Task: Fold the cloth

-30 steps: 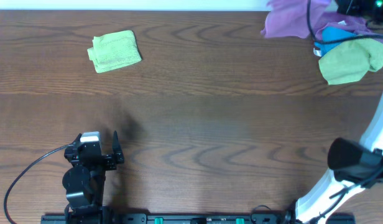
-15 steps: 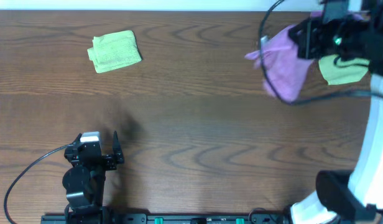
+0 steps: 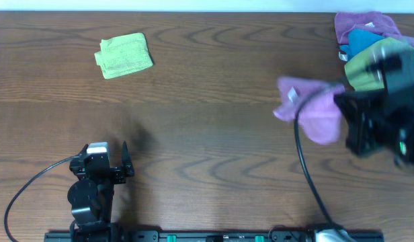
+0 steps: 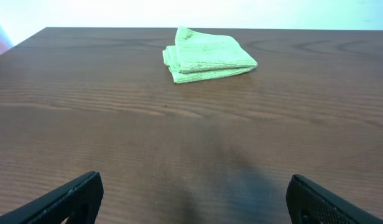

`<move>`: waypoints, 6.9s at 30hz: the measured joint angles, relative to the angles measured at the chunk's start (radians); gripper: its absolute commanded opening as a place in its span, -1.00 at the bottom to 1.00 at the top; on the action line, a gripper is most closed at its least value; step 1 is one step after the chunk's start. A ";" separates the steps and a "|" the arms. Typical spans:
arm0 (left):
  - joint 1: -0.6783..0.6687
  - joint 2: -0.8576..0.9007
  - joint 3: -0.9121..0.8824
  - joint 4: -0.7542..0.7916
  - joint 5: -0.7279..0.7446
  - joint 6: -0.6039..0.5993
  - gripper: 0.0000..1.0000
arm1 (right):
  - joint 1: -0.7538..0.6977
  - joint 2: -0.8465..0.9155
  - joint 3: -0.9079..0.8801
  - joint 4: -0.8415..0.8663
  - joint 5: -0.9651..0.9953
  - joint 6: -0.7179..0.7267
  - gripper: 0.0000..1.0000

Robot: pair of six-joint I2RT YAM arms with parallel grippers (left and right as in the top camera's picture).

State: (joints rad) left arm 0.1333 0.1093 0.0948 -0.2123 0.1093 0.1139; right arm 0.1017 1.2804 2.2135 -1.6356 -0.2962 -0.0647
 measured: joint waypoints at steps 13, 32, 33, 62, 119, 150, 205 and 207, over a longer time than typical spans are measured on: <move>0.000 0.000 0.000 0.000 0.000 0.000 0.91 | 0.011 0.056 -0.524 0.360 -0.080 0.052 -0.97; 0.000 0.000 0.000 0.000 0.000 0.000 0.91 | 0.100 0.349 -0.325 0.144 -0.041 0.024 0.99; 0.000 0.000 0.000 0.000 0.000 0.000 0.91 | 0.100 0.347 -0.353 0.146 -0.024 0.024 0.99; 0.000 0.000 0.000 0.000 0.000 0.000 0.91 | 0.090 0.605 -0.808 0.674 0.147 0.159 -0.06; 0.000 0.000 0.000 0.000 0.000 0.000 0.91 | -0.118 0.808 -0.813 0.940 -0.156 0.254 -0.97; 0.000 0.000 0.000 0.000 0.000 0.000 0.91 | -0.103 0.808 -0.780 0.966 -0.212 0.274 -0.02; 0.000 0.000 0.000 0.000 0.000 0.000 0.91 | 0.061 0.839 -0.105 -0.060 -0.070 0.153 -0.96; 0.000 0.000 0.000 0.000 0.000 0.000 0.91 | 0.097 0.837 -0.105 -0.058 -0.059 0.130 -0.96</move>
State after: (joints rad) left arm 0.1333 0.1093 0.0948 -0.2123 0.1093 0.1139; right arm 0.1989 2.1174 2.1086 -1.6939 -0.3553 0.0654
